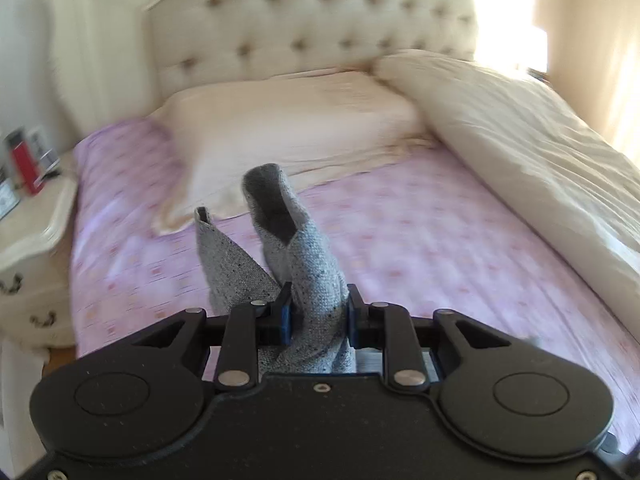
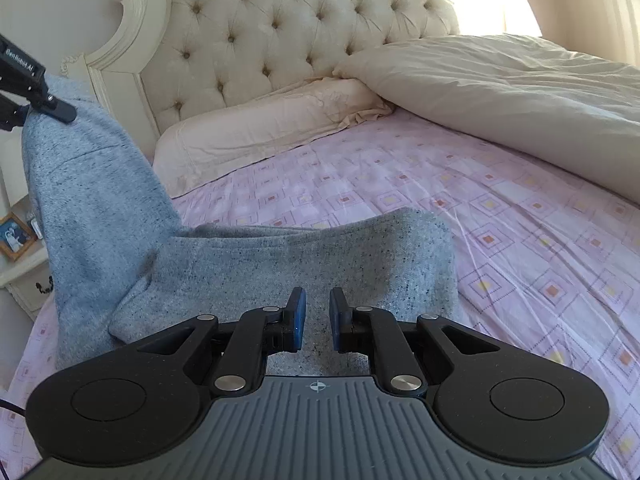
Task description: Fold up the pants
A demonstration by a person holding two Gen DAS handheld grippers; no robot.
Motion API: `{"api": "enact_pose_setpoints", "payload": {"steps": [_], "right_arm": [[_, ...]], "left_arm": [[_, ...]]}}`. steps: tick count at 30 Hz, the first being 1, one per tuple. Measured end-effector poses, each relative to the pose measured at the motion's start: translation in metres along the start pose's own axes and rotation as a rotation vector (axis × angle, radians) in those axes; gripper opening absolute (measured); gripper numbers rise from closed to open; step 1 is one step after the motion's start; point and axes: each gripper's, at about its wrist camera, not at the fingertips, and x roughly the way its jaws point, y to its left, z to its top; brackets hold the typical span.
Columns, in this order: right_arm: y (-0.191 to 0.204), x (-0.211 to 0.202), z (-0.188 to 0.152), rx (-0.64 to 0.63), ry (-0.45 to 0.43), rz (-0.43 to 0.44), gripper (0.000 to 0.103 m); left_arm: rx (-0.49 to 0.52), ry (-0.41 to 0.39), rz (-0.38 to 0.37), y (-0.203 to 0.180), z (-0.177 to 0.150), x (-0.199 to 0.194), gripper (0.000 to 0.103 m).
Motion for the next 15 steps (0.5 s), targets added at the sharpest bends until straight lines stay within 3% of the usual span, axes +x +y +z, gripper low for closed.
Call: {"api": "enact_pose_setpoints", "payload": {"steps": [3, 5, 7, 10, 12, 15], "right_arm": [[-0.006, -0.001, 0.001, 0.032, -0.003, -0.005, 0.014], [-0.011, -0.001, 0.0, 0.062, 0.0, -0.012, 0.014], [-0.016, 0.001, -0.001, 0.086, 0.01, -0.025, 0.014], [-0.022, 0.001, -0.001, 0.114, 0.009, -0.047, 0.014], [-0.025, 0.001, -0.001, 0.134, -0.007, -0.049, 0.014], [-0.026, 0.0, 0.001, 0.151, -0.037, -0.044, 0.016]], "left_arm": [[0.068, 0.036, -0.107, -0.061, -0.007, 0.013, 0.021], [0.105, 0.097, -0.2, -0.097, -0.014, 0.028, 0.023], [0.159, 0.114, -0.232, -0.125, -0.022, 0.036, 0.025], [0.219, 0.097, -0.227, -0.14, -0.025, 0.037, 0.034], [0.208, 0.093, -0.213, -0.128, -0.022, 0.038, 0.034], [0.179, 0.092, -0.131, -0.097, -0.027, 0.04, 0.033]]}}
